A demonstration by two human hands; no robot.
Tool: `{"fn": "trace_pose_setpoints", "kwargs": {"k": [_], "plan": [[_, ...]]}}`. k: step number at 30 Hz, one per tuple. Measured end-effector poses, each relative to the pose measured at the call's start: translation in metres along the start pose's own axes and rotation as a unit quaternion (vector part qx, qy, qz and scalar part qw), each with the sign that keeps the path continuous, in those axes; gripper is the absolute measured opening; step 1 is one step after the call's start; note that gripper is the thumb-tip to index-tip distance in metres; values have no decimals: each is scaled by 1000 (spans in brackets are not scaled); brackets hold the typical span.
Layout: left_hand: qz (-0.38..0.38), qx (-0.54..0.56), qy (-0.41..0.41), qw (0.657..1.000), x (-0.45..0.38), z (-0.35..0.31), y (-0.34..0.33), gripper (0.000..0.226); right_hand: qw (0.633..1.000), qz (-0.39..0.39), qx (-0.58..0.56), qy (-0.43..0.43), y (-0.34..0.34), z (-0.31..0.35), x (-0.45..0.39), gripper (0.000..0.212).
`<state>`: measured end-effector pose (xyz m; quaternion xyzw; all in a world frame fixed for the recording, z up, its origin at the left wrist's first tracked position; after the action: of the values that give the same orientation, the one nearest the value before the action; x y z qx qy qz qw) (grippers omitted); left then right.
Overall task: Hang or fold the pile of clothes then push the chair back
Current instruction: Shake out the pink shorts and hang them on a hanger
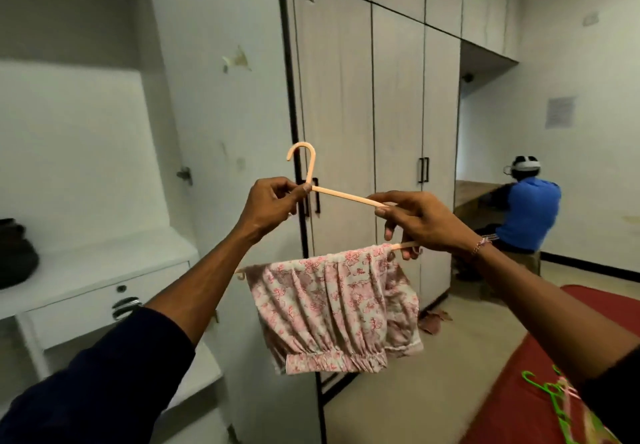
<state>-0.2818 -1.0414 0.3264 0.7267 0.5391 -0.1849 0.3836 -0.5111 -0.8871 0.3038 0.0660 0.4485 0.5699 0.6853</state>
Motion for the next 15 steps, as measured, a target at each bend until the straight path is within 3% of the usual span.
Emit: {"fn": "trace_pose_setpoints", "kwargs": {"k": [7,15], "plan": [[-77,-176,2,981,-23,49,149,34,994,-81,20,73,-90,85,-93,34],[-163,-355,-9,920,-38,84,285,53,982,-142,37,123,-176,165,-198,31]]}}
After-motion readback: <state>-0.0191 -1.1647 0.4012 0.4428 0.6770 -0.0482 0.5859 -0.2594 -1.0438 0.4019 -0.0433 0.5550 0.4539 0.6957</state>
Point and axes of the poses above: each hand's wrist, its own x-axis away from the middle knuckle, its own y-axis out of the back of the hand, z = x × y, the point moved 5 cm from there along -x, towards the middle knuckle
